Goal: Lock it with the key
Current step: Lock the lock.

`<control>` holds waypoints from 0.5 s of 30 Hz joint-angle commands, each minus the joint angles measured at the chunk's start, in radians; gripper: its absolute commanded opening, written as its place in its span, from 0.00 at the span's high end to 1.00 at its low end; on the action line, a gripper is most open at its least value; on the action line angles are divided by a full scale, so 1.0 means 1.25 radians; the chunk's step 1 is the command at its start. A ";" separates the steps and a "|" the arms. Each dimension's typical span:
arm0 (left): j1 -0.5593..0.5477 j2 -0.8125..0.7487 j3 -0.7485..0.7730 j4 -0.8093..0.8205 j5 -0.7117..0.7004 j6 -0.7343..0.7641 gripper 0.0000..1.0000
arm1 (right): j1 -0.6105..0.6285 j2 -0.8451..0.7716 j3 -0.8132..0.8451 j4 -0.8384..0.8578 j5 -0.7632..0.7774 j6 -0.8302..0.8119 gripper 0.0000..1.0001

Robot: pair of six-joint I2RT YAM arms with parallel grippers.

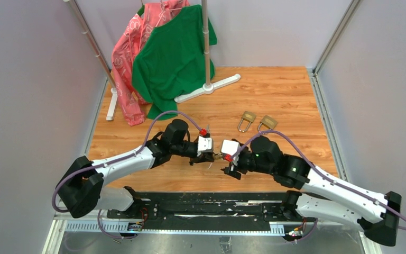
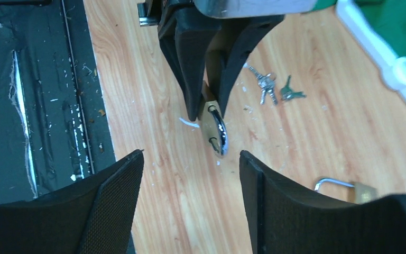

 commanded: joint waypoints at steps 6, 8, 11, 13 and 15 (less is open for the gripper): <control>-0.008 -0.043 0.010 0.022 0.075 0.024 1.00 | -0.074 -0.062 -0.038 0.033 -0.120 -0.022 0.33; -0.010 -0.039 0.014 0.022 0.073 0.021 1.00 | -0.088 -0.022 -0.008 0.024 -0.142 -0.023 0.37; -0.014 -0.037 0.016 0.023 0.071 0.020 1.00 | -0.097 0.020 0.013 0.028 -0.128 -0.031 0.51; -0.017 -0.039 0.016 0.023 0.070 0.018 1.00 | -0.108 0.037 0.015 0.039 -0.141 -0.033 0.58; -0.017 -0.038 0.015 0.022 0.072 0.015 1.00 | -0.117 0.042 0.016 0.049 -0.156 -0.028 0.60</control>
